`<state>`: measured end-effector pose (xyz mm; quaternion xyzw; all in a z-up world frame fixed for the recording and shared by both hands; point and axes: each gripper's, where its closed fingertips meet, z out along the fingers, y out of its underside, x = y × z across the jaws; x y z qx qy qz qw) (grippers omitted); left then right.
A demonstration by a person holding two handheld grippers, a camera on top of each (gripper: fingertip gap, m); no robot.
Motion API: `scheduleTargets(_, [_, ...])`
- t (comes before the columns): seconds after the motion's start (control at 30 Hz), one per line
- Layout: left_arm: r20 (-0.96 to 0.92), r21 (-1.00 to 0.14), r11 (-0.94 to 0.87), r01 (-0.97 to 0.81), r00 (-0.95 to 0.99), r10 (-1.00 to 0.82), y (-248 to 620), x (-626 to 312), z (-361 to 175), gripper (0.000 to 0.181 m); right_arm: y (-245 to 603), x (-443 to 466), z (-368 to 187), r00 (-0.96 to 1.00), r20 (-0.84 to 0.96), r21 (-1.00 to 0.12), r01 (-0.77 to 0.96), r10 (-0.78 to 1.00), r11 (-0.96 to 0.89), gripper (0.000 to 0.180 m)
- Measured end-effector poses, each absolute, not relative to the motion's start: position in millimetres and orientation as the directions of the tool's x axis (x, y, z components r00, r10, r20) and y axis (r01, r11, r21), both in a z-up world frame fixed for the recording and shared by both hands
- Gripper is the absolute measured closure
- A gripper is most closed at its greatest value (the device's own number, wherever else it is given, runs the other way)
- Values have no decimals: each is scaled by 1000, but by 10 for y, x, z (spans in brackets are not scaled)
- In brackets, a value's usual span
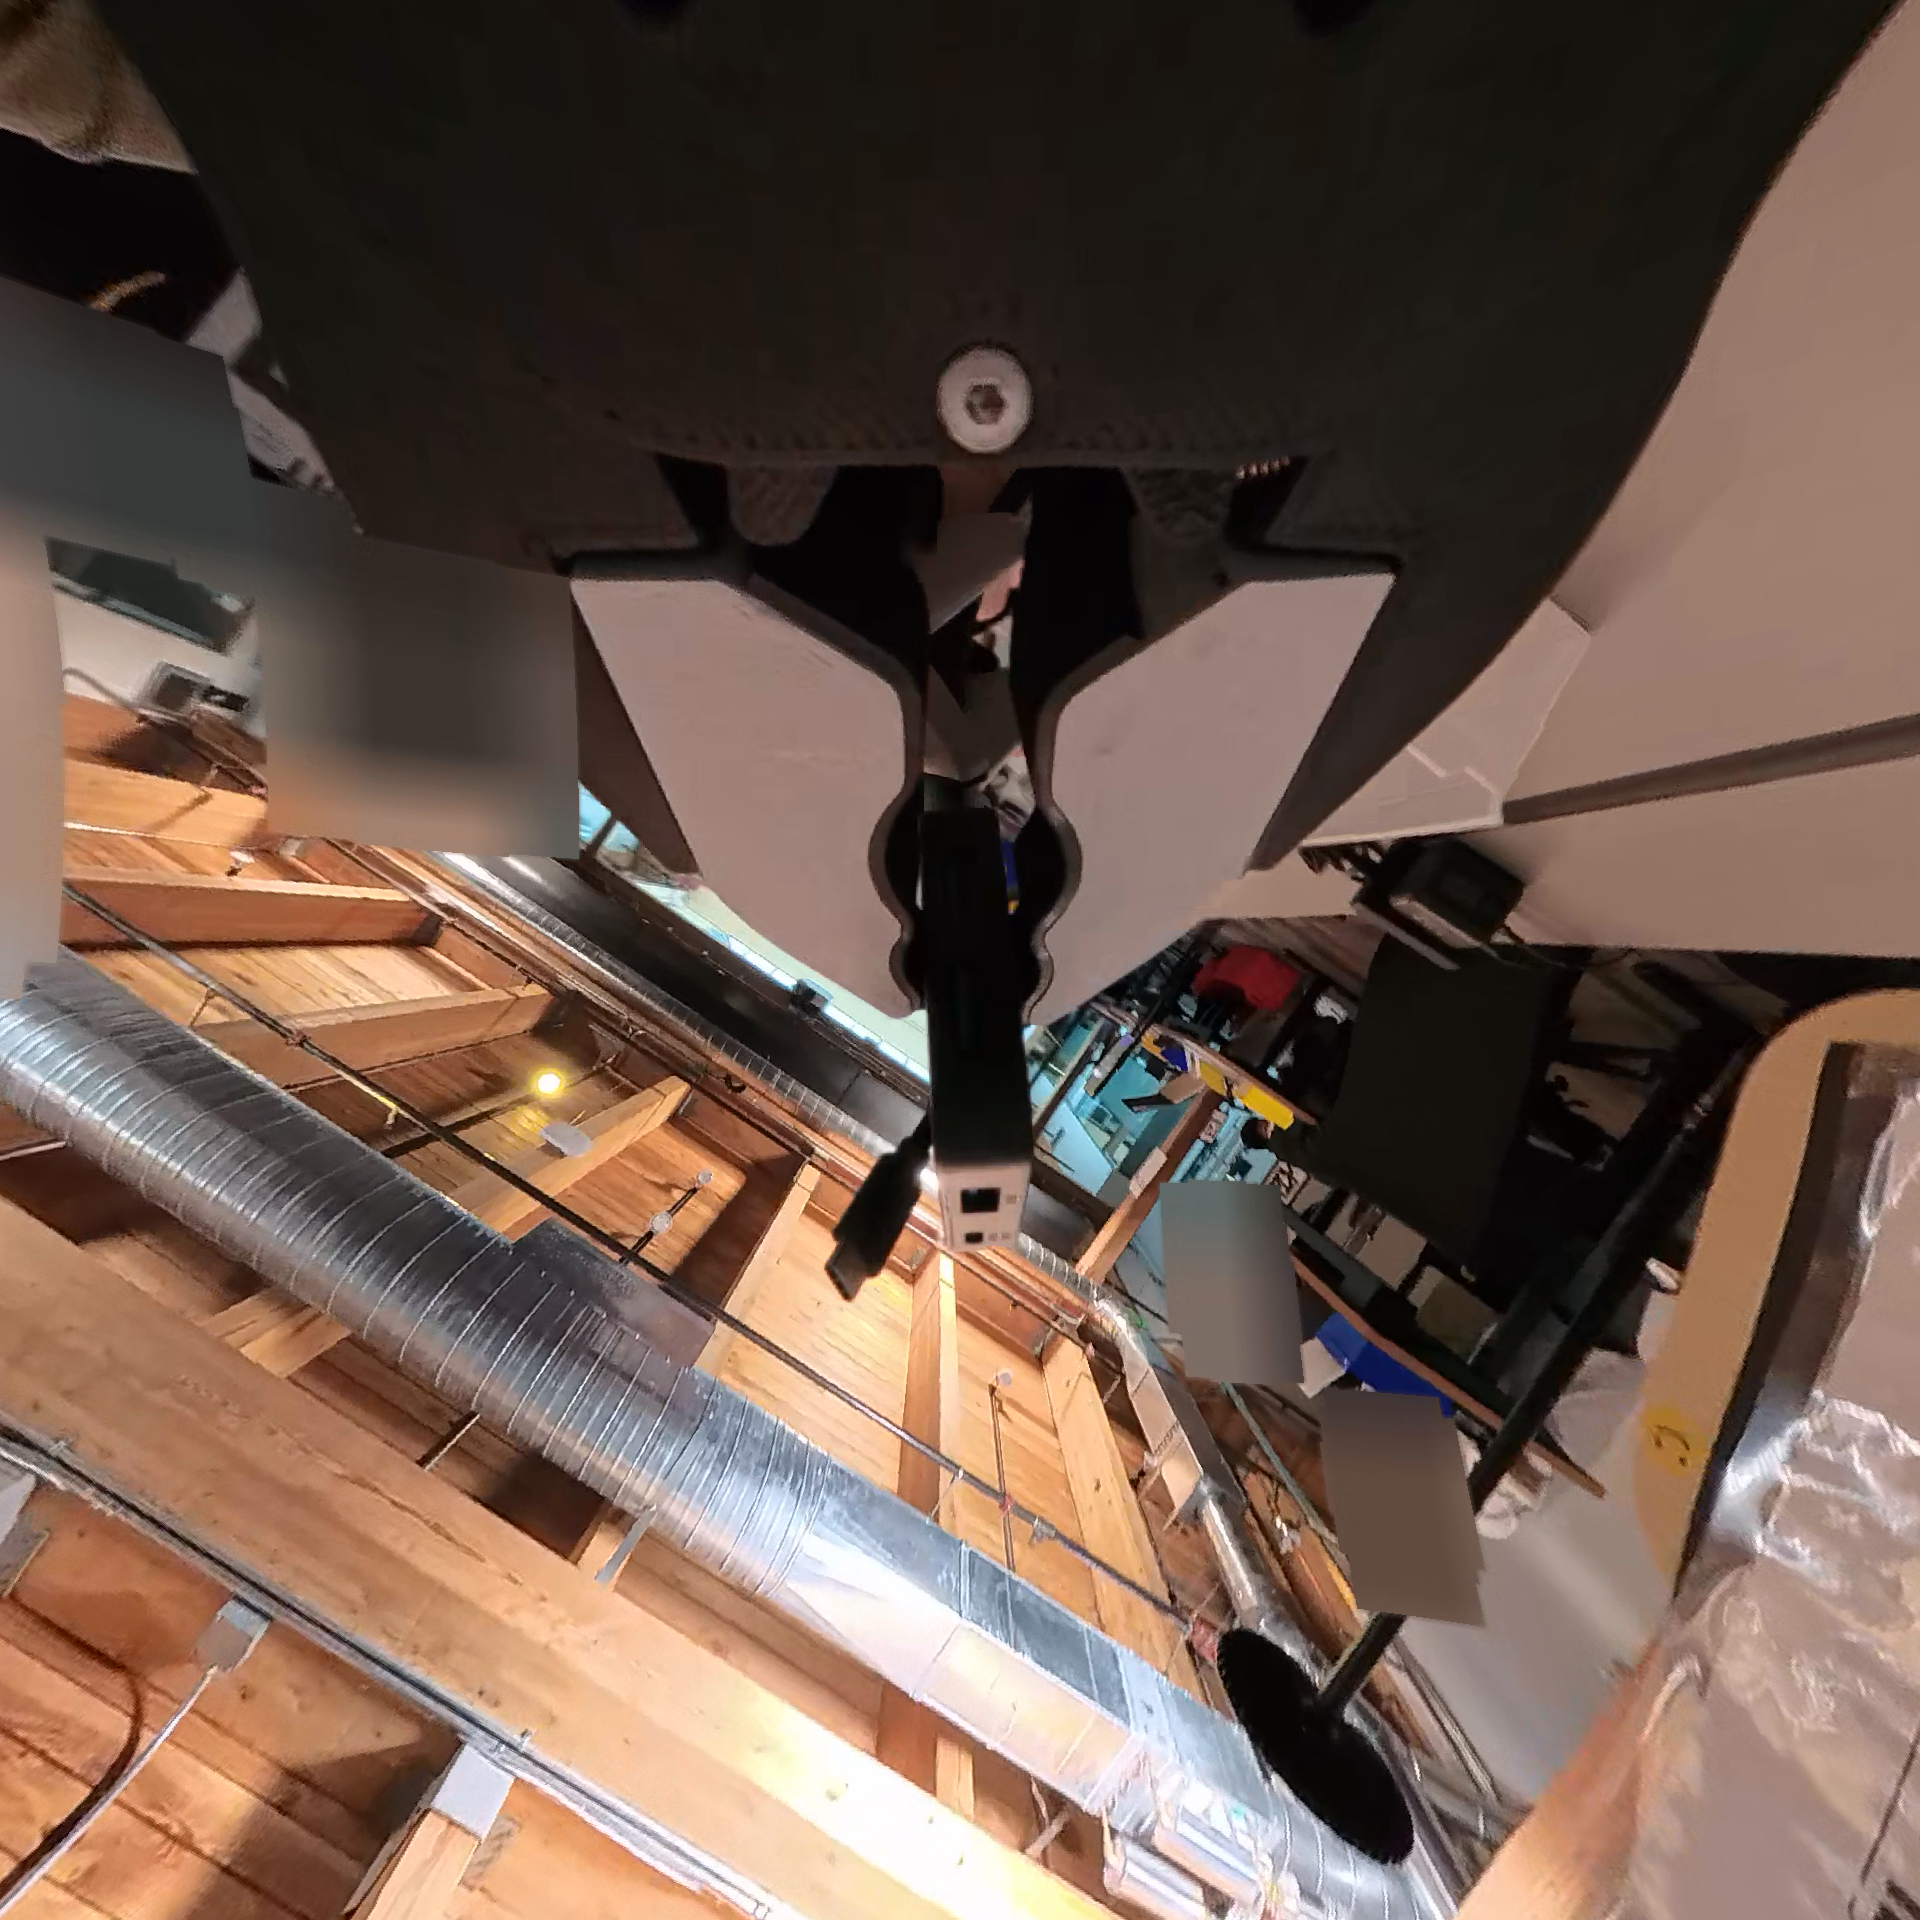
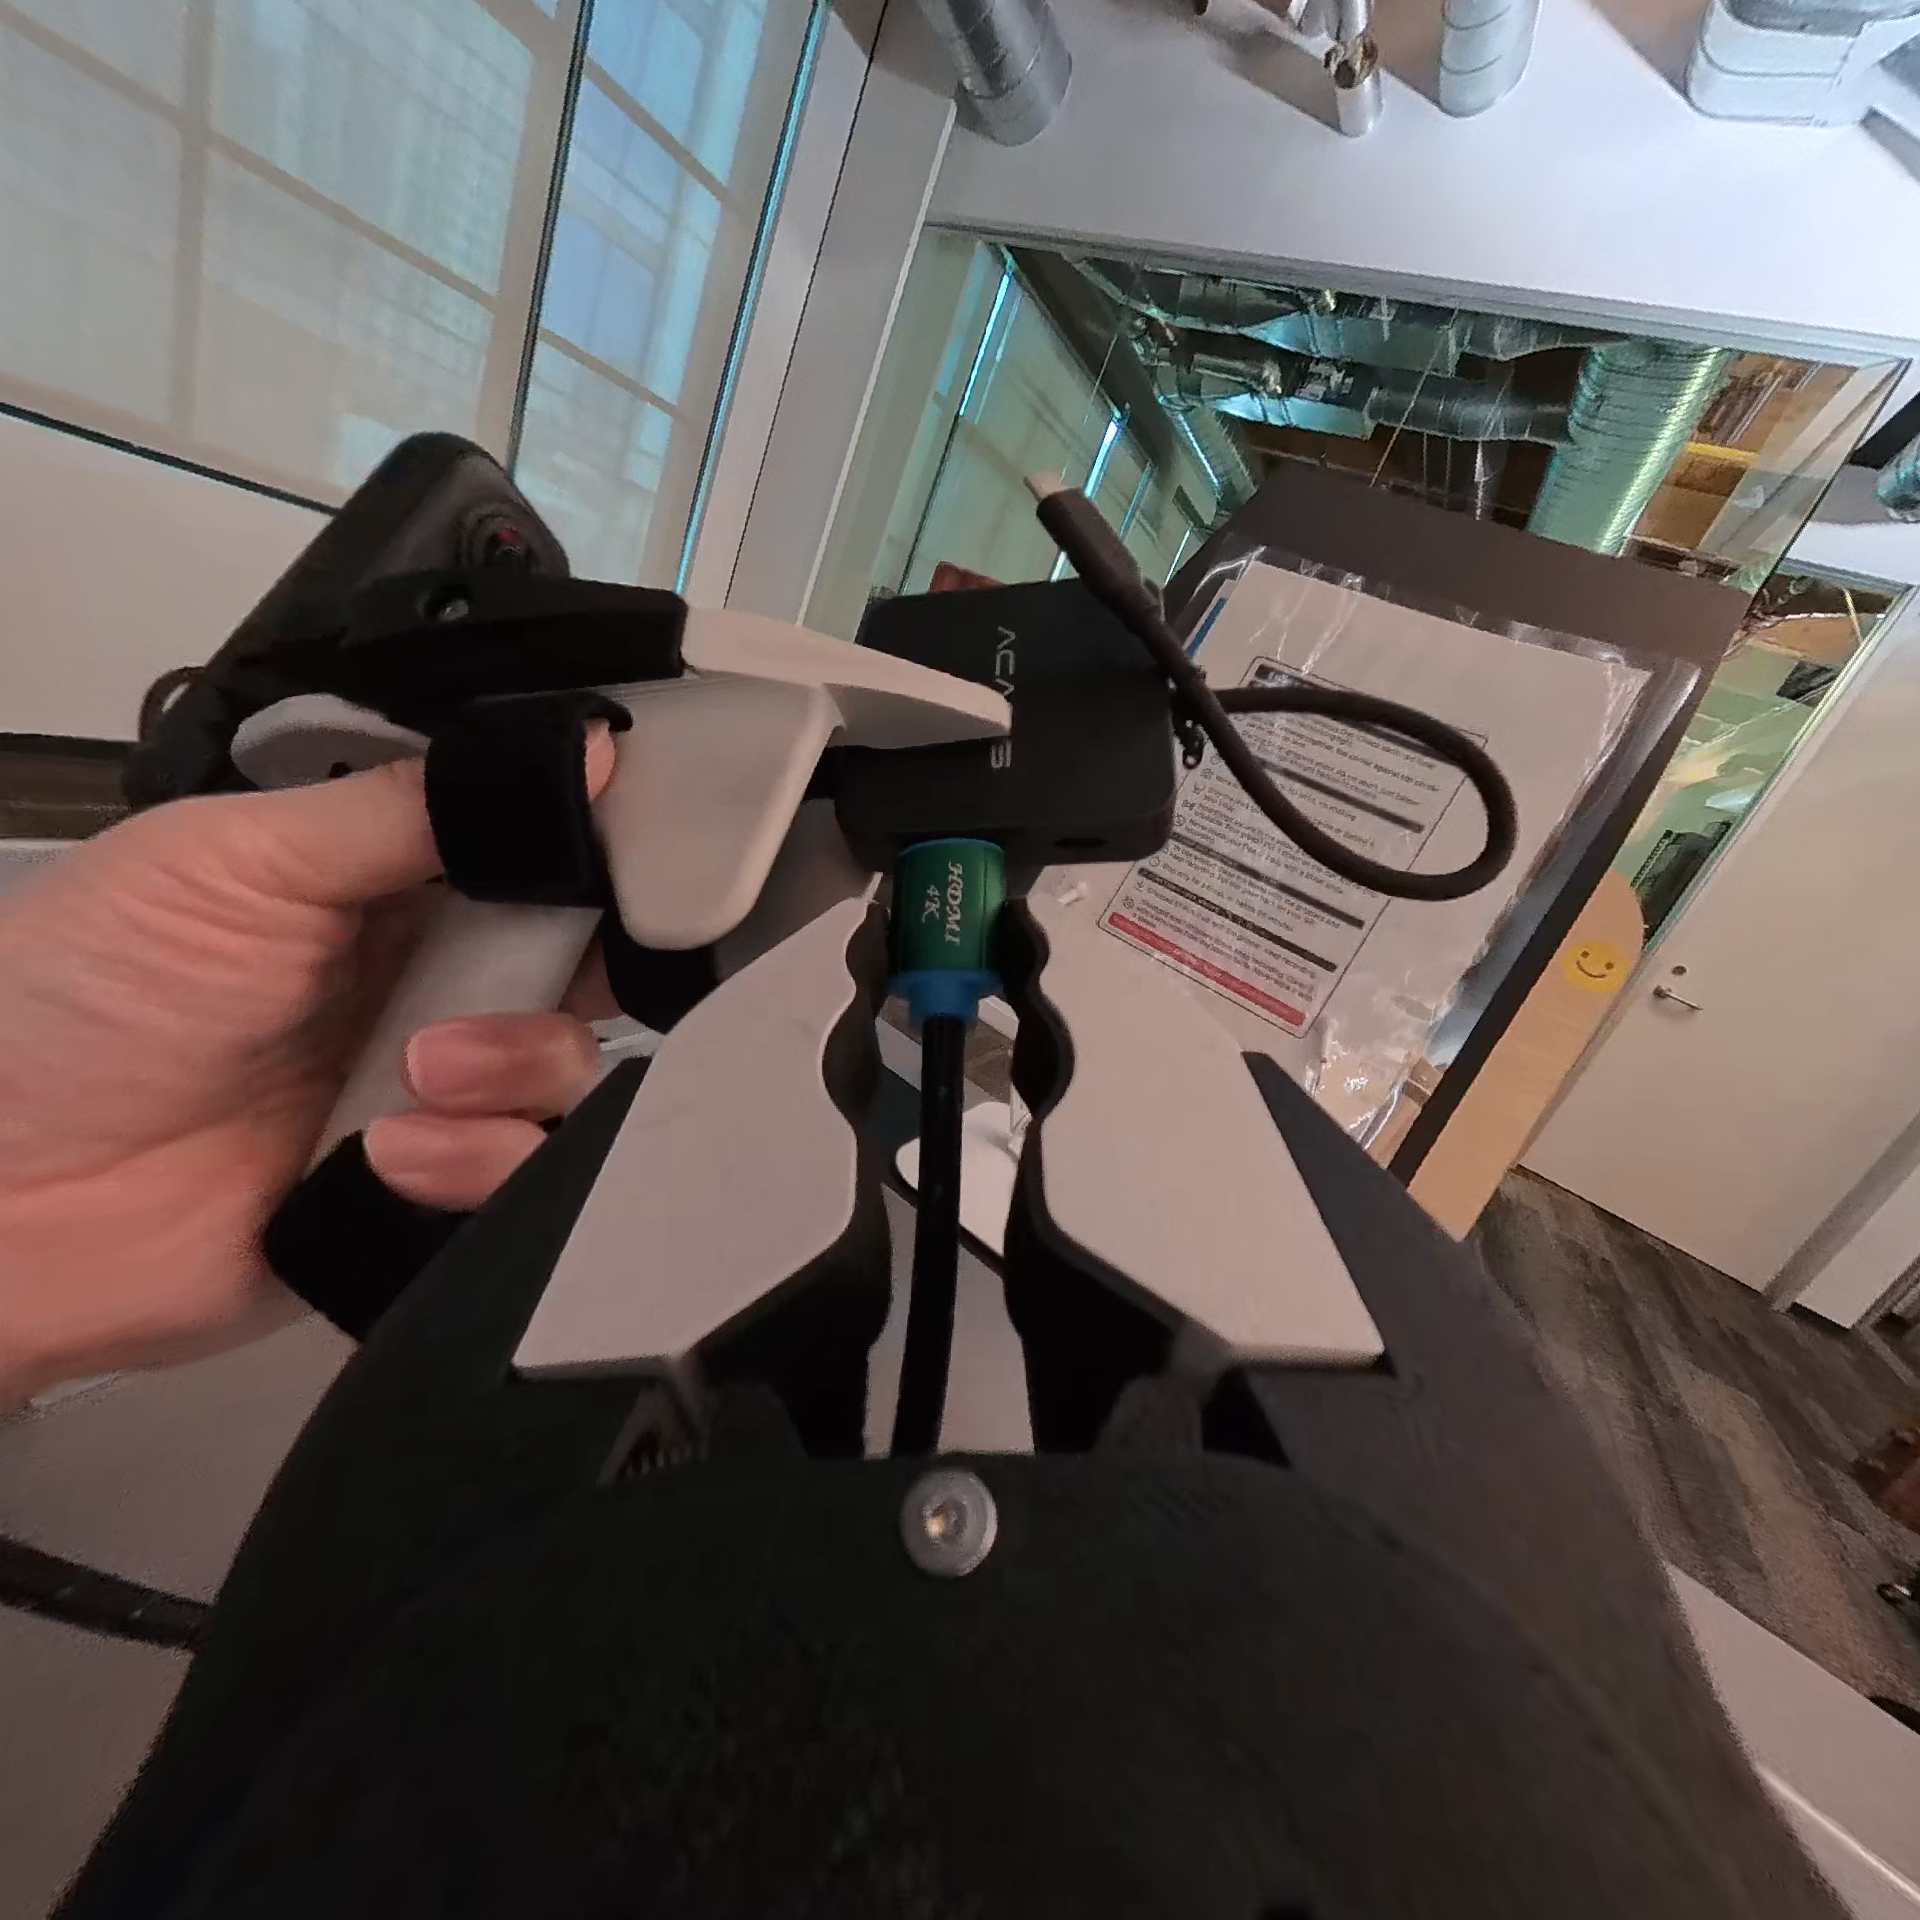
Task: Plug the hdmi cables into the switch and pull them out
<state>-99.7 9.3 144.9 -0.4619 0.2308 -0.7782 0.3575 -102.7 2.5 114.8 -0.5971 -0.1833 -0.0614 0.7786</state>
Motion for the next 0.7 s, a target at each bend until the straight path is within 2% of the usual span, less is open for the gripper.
scheduleTargets(0.07, [505, -734, -591, 334, -312, -805, 53, -993, 1491, 168, 15, -1024, 1186, 914, 387, -897, 343, 119, 280, 157])
scheduleTargets(0.13, [510, -743, -618, 255, -383, -771, -26, -995, 1508, 168, -42, -1006, 1224, 879, 460, -862, 409, 124, 298, 157])
scheduleTargets(0.27, [551, -643, -734, 218, -534, -641, -14, -1100, 1565, 158, -60, -1057, 1137, 804, 569, -812, 517, 172, 273, 158])
scheduleTargets(0.4, [521, -760, -641, 109, -487, -701, -135, -1005, 1426, 162, -28, -1130, 1054, 774, 610, -784, 560, 170, 268, 159])
scheduleTargets(0.47, [480, -795, -586, 158, -428, -766, -110, -999, 1423, 164, -33, -1150, 1061, 774, 608, -786, 556, 175, 271, 158])
scheduleTargets(0.7, [469, -788, -577, 213, -400, -788, -54, -1005, 1439, 167, -20, -1162, 1073, 824, 544, -824, 490, 158, 283, 158])
